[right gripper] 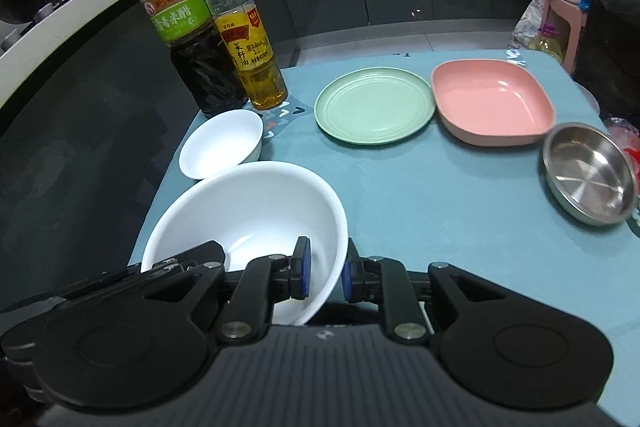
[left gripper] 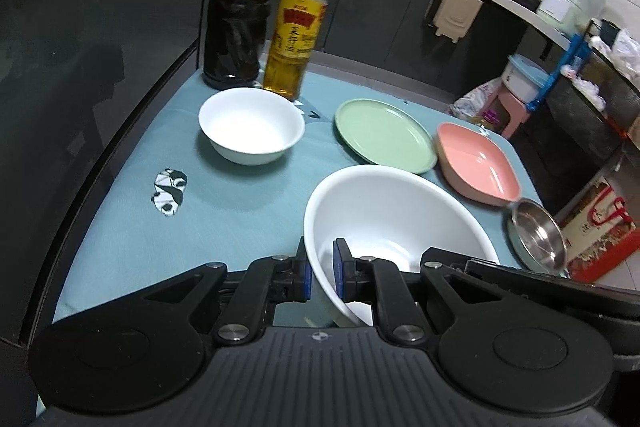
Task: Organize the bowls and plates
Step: 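Lift the white bowl and lower it into the black bowl, then open both grippers and withdraw from the nested bowls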
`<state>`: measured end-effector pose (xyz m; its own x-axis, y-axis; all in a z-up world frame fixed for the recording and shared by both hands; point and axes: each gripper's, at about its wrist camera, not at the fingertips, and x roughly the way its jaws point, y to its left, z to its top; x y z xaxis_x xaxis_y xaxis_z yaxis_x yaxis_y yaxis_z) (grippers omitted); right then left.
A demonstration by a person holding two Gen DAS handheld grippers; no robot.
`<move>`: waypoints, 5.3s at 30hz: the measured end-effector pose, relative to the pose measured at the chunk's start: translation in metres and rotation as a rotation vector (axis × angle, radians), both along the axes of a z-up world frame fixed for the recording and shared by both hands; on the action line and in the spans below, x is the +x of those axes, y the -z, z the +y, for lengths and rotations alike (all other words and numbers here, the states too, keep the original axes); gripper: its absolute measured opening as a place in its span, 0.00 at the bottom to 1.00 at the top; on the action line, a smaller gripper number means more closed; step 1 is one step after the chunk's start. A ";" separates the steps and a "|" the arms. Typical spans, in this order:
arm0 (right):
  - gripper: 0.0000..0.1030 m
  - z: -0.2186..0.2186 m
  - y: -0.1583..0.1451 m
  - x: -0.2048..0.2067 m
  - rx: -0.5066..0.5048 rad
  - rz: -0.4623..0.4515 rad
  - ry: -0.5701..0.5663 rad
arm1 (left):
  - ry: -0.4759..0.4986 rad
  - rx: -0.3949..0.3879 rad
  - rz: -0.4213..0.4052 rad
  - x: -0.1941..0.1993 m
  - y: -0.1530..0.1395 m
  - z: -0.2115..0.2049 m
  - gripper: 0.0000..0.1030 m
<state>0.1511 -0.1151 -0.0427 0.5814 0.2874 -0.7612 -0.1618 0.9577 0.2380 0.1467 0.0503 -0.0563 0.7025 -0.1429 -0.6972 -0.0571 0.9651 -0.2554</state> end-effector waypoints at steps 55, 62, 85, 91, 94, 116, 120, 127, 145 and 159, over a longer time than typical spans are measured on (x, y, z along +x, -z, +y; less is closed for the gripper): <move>0.19 -0.056 0.020 -0.098 0.001 0.039 0.071 | 0.148 0.073 0.093 -0.085 0.022 -0.053 0.11; 0.19 -0.055 0.025 -0.096 -0.004 0.048 0.069 | 0.152 0.072 0.105 -0.082 0.026 -0.053 0.11; 0.19 -0.055 0.033 -0.094 0.001 0.070 0.067 | 0.160 0.055 0.140 -0.078 0.035 -0.048 0.12; 0.19 -0.056 0.035 -0.092 0.002 0.071 0.074 | 0.152 0.057 0.144 -0.075 0.036 -0.047 0.12; 0.19 -0.055 0.036 -0.092 -0.001 0.068 0.079 | 0.145 0.056 0.141 -0.075 0.036 -0.046 0.12; 0.19 -0.059 0.031 -0.090 0.016 0.055 0.092 | 0.106 0.088 0.117 -0.078 0.021 -0.035 0.19; 0.19 -0.059 0.029 -0.090 0.013 0.049 0.095 | 0.094 0.080 0.100 -0.078 0.016 -0.032 0.21; 0.19 -0.063 0.021 -0.088 0.015 0.023 0.109 | 0.077 0.076 0.088 -0.075 0.013 -0.027 0.21; 0.19 -0.052 0.009 -0.065 0.002 -0.002 0.097 | 0.044 0.077 0.088 -0.051 0.016 -0.010 0.22; 0.20 -0.022 0.008 -0.036 -0.042 0.014 0.056 | 0.020 0.007 0.086 -0.029 0.019 0.016 0.24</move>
<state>0.1147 -0.1372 -0.0508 0.5847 0.2223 -0.7802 -0.1047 0.9744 0.1992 0.1176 0.0665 -0.0750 0.6374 -0.1511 -0.7556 -0.0595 0.9680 -0.2438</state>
